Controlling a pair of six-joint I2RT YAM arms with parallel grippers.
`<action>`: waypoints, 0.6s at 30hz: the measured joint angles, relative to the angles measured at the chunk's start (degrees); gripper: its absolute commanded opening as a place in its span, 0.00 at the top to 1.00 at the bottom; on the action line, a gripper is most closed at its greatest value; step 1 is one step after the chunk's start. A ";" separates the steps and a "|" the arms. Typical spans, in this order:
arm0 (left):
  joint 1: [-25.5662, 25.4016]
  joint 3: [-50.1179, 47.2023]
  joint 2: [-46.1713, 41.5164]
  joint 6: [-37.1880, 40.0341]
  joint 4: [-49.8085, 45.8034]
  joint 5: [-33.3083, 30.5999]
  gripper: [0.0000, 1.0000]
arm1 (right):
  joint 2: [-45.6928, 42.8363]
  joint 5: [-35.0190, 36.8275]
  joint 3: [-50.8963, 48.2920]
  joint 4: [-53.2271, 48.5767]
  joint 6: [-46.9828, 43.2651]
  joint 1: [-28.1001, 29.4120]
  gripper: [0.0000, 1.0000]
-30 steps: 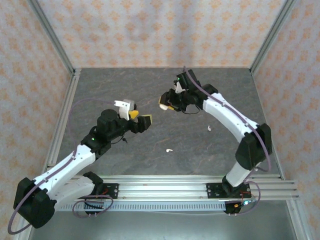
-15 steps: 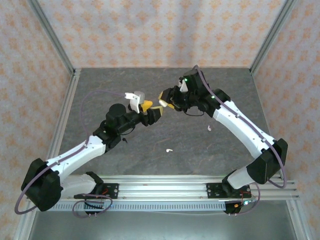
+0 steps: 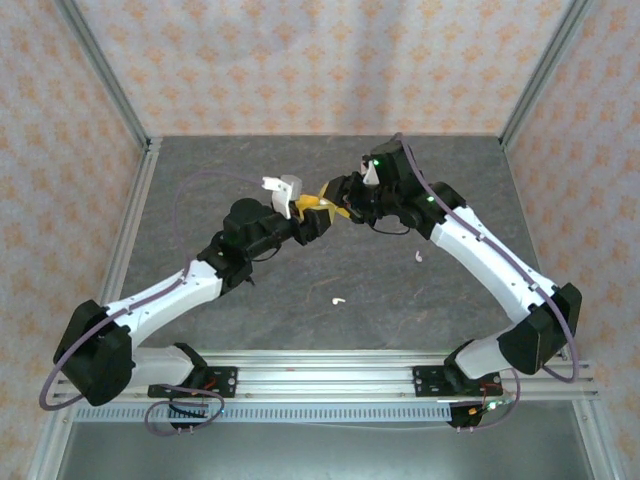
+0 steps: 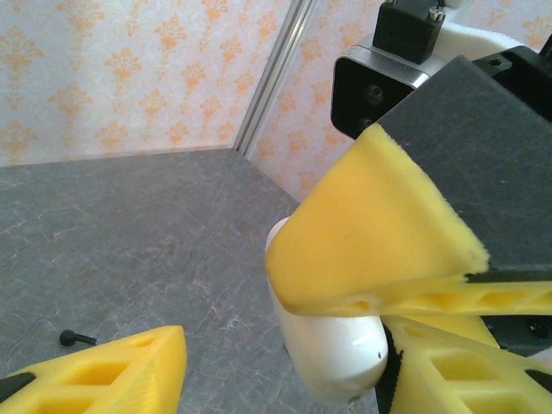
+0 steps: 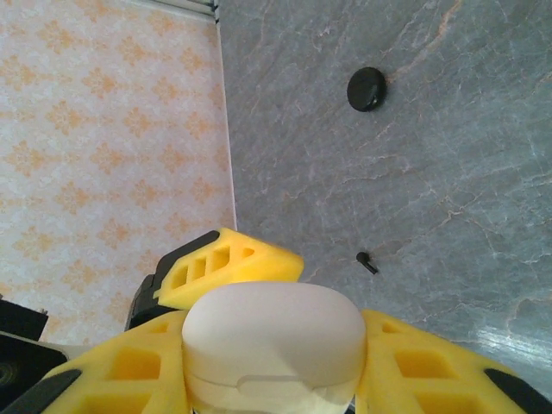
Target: Insert the wireless bluetooth earbuds into the charging case
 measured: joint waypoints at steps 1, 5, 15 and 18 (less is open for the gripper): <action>0.00 0.22 0.37 -0.02 0.37 0.11 0.44 | -0.02 -0.04 0.00 0.20 0.24 0.00 0.68; 0.00 1.25 2.10 -0.63 1.75 0.39 0.51 | -0.09 -0.24 -0.17 1.05 0.87 0.00 0.68; -0.63 2.21 3.65 -2.32 4.00 1.62 0.86 | -0.81 1.16 -1.07 2.36 1.70 -0.04 0.55; -0.76 2.21 3.58 -2.38 4.09 2.12 0.90 | -1.90 1.27 -2.64 3.98 1.77 0.00 0.46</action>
